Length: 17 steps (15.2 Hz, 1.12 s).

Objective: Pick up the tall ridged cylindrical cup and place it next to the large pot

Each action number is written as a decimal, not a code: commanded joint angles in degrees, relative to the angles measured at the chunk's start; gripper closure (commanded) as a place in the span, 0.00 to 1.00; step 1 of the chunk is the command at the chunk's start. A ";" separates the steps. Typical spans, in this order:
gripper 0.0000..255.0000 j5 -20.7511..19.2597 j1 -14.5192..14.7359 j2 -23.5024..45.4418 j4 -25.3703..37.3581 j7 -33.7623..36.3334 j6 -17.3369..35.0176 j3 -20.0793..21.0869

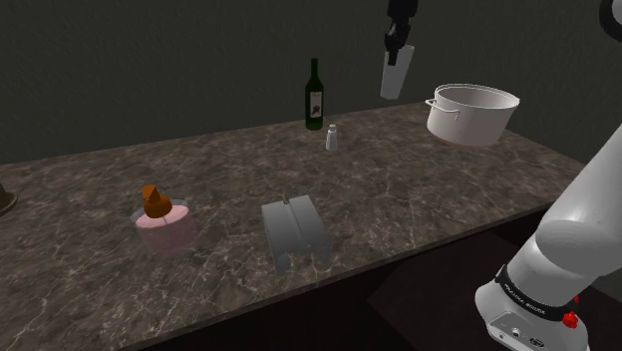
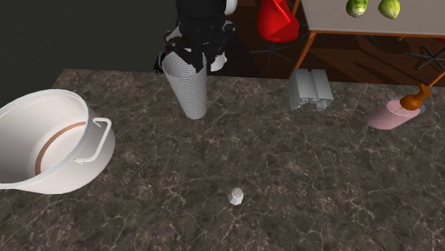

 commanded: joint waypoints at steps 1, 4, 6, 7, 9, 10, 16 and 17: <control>1.00 -0.12 -1.07 -2.73 -3.16 -2.17 0.59 -1.07; 1.00 -0.49 -2.61 -6.46 -7.43 -5.40 1.40 -2.84; 1.00 -0.82 -3.62 -8.68 -9.85 -7.62 1.80 -4.12; 1.00 -1.01 -4.13 -9.71 -10.94 -8.75 1.96 -4.77; 1.00 -1.42 -5.15 -11.62 -12.89 -11.05 2.22 -6.14; 1.00 -1.65 -5.65 -12.49 -13.76 -12.22 2.33 -6.85; 1.00 -3.17 -8.67 -16.63 -17.47 -19.52 2.68 -11.47; 1.00 -3.43 -9.17 -17.13 -17.85 -20.78 2.71 -12.31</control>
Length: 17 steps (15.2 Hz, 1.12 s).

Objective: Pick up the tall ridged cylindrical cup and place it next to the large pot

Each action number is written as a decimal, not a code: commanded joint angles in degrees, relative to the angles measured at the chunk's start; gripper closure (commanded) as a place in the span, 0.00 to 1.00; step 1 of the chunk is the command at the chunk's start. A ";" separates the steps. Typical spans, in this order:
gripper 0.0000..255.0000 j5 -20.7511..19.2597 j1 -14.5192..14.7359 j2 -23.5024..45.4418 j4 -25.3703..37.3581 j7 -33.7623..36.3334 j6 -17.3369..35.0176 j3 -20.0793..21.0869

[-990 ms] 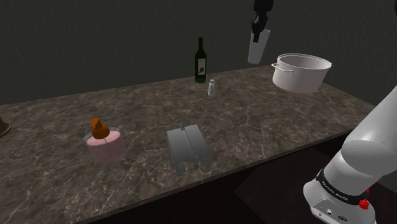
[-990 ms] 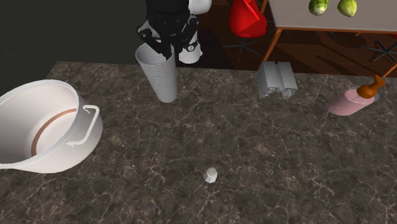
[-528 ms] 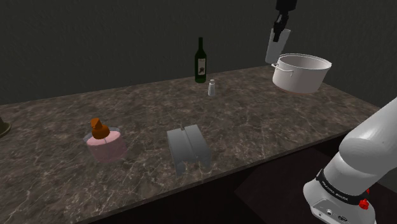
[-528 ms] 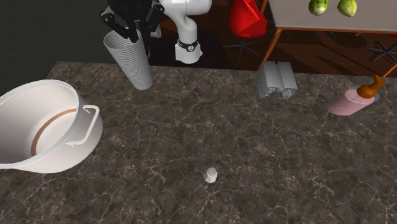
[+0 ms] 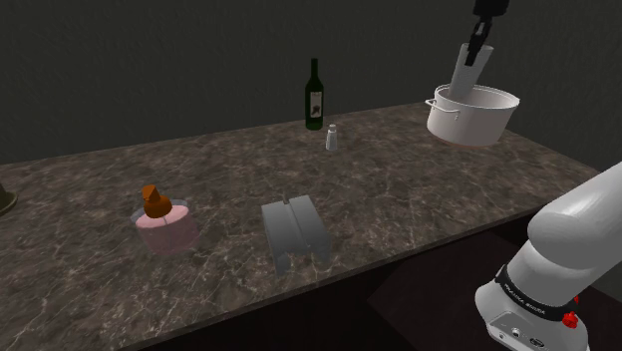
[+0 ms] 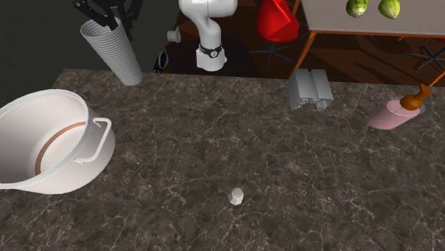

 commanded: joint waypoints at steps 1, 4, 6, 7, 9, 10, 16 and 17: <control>1.00 -0.62 -1.12 -1.24 -1.35 -2.83 0.43 -1.83; 1.00 -1.36 -2.58 -2.22 -1.90 -6.77 0.48 -4.45; 1.00 -1.79 -3.53 -2.57 -1.94 -9.47 0.50 -6.30; 1.00 -1.98 -3.99 -2.65 -1.87 -10.85 0.52 -7.25; 1.00 -2.31 -4.85 -2.63 -1.53 -13.66 0.54 -9.24; 1.00 -2.43 -5.28 -2.51 -1.26 -15.10 0.56 -10.26; 1.00 -2.30 -7.59 -0.34 1.71 -24.21 0.67 -16.89; 1.00 -2.09 -7.94 0.29 2.43 -25.83 0.68 -18.10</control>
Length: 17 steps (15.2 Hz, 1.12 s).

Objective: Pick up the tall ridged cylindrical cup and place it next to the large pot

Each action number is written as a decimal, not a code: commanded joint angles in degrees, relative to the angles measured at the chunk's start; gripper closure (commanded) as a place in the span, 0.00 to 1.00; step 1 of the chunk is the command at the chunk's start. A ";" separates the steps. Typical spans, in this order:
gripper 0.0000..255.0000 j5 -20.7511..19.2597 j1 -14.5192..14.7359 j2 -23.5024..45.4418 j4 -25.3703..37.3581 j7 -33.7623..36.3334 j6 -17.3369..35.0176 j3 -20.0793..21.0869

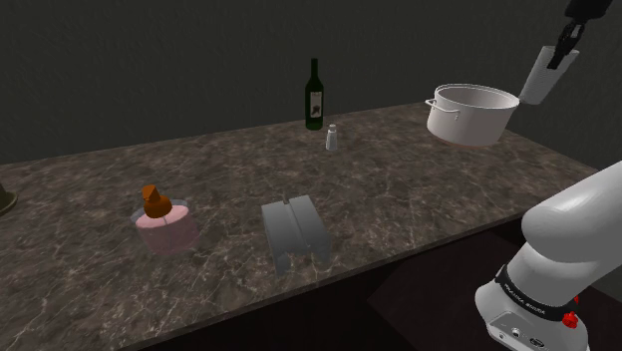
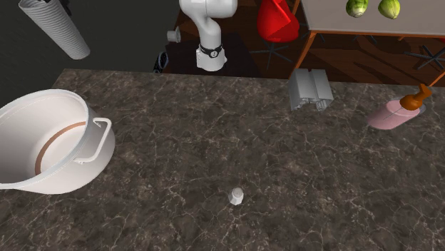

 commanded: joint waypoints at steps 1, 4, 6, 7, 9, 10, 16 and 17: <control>1.00 0.37 -0.66 1.10 1.56 -3.15 -0.25 -2.20; 1.00 1.77 -1.68 3.85 4.37 -8.38 -0.26 -6.12; 1.00 3.25 -2.39 6.24 6.61 -12.14 -0.33 -8.94; 1.00 3.92 -2.70 7.22 7.49 -13.54 -0.38 -9.96; 1.00 3.53 -2.81 6.65 5.45 -13.25 1.21 -9.77; 1.00 3.34 -2.84 6.39 4.46 -13.11 2.00 -9.71; 1.00 2.49 -3.07 5.23 -1.12 -12.50 6.67 -9.57; 1.00 2.39 -3.11 5.11 -2.00 -12.43 7.44 -9.58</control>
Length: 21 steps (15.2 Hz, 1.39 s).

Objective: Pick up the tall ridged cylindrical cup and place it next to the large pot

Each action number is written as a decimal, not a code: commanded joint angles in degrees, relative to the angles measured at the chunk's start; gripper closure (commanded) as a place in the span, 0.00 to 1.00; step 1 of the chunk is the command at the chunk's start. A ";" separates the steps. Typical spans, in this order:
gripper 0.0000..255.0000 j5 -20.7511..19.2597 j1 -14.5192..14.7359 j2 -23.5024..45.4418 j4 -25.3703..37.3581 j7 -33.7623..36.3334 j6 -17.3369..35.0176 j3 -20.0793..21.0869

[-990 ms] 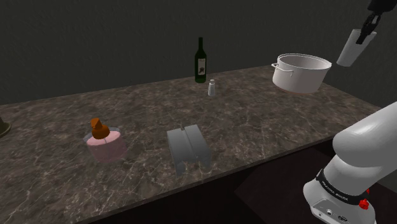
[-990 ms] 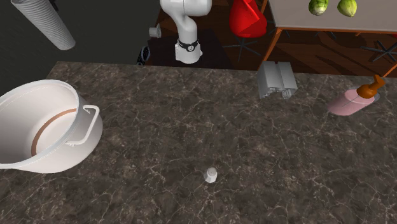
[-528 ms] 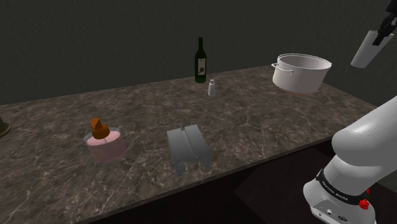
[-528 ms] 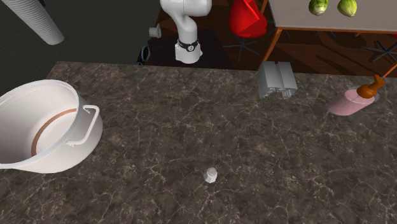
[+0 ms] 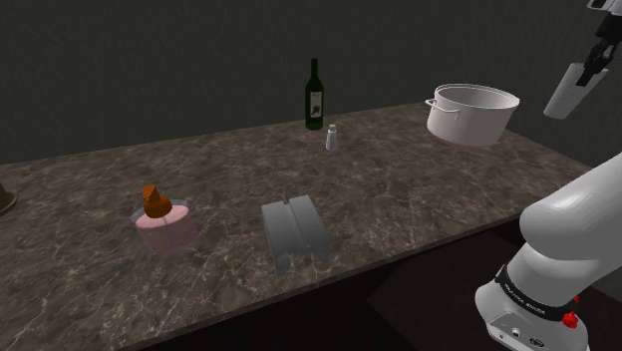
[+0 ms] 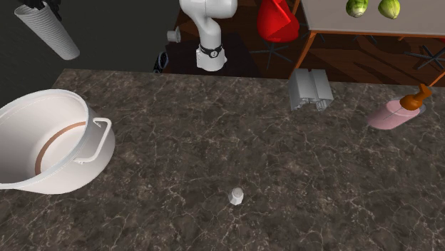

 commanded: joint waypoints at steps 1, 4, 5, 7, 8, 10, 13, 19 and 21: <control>1.00 -0.13 -0.06 -0.15 -1.79 0.13 1.71 -0.04; 1.00 -0.36 -0.18 -0.37 -4.28 0.27 4.02 -0.14; 1.00 -0.41 -0.21 -0.41 -5.08 0.30 4.79 -0.18; 1.00 -0.49 -0.28 -0.44 -6.64 0.34 6.32 -0.30; 1.00 -0.52 -0.31 -0.43 -7.40 0.34 7.09 -0.36; 1.00 -0.54 -0.37 -0.36 -8.88 0.33 8.63 -0.52; 1.00 -0.50 -0.44 -0.13 -11.00 0.25 10.94 -0.79; 1.00 -0.10 -0.50 0.78 -14.91 -0.14 15.58 -1.48; 1.00 0.14 -0.50 1.22 -16.12 -0.36 17.14 -1.74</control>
